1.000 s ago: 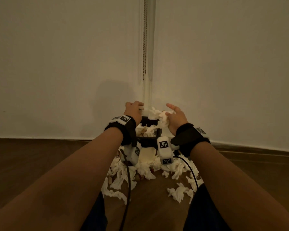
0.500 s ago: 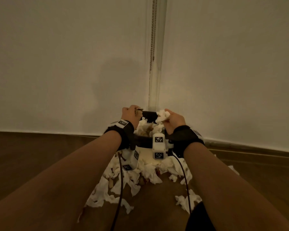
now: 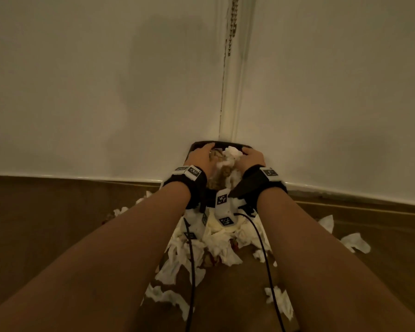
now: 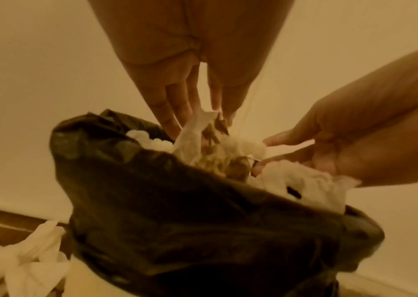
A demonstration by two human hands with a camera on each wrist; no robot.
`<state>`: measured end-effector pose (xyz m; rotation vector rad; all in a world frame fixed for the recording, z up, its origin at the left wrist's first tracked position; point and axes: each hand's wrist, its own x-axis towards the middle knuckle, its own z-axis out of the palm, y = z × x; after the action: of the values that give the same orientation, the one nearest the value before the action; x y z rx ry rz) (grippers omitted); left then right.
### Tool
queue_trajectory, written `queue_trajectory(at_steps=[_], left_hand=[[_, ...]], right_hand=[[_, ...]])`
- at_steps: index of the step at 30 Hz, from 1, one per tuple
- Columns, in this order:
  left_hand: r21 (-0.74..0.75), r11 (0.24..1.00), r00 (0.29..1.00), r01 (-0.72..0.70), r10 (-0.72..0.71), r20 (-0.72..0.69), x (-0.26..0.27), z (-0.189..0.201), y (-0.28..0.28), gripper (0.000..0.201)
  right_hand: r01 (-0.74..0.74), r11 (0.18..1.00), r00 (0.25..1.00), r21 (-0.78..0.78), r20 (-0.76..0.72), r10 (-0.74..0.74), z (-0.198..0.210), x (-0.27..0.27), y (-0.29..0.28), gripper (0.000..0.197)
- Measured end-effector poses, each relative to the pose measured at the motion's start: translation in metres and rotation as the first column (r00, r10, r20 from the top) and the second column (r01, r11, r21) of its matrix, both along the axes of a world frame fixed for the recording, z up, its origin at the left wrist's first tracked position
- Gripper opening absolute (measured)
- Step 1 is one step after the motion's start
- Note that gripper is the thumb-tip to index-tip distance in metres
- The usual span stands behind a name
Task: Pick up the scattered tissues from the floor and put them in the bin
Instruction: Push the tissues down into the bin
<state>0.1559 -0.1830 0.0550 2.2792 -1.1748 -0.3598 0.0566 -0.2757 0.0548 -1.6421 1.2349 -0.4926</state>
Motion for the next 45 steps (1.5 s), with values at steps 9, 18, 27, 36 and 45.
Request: queue_trajectory(at_steps=[9, 18, 27, 36, 45], left_hand=[[-0.129, 0.985, 0.992, -0.114, 0.12, 0.04, 0.011, 0.013, 0.036, 0.032], [0.029, 0.972, 0.971, -0.231, 0.233, -0.058, 0.017, -0.02, 0.147, 0.025], [0.258, 0.9, 0.927, -0.35, 0.373, -0.041, 0.035, -0.104, 0.262, 0.03], [0.457, 0.74, 0.837, -0.493, 0.546, 0.02, 0.019, -0.169, 0.341, 0.056], [0.553, 0.739, 0.91, -0.384, 0.404, 0.092, -0.008, -0.207, 0.362, 0.075]], right_hand=[[0.168, 0.959, 0.985, -0.23, 0.086, -0.152, 0.012, -0.013, 0.022, 0.032], [-0.105, 0.945, 0.979, -0.31, 0.134, 0.152, 0.014, 0.006, 0.1, 0.029], [-0.425, 0.905, 0.902, -0.004, 0.082, 0.424, -0.033, 0.038, 0.19, 0.026], [-0.476, 0.84, 0.855, 0.262, -0.085, 0.511, -0.122, 0.04, 0.251, 0.026], [-0.565, 0.809, 0.764, 0.162, -0.267, 0.587, -0.161, 0.054, 0.277, 0.029]])
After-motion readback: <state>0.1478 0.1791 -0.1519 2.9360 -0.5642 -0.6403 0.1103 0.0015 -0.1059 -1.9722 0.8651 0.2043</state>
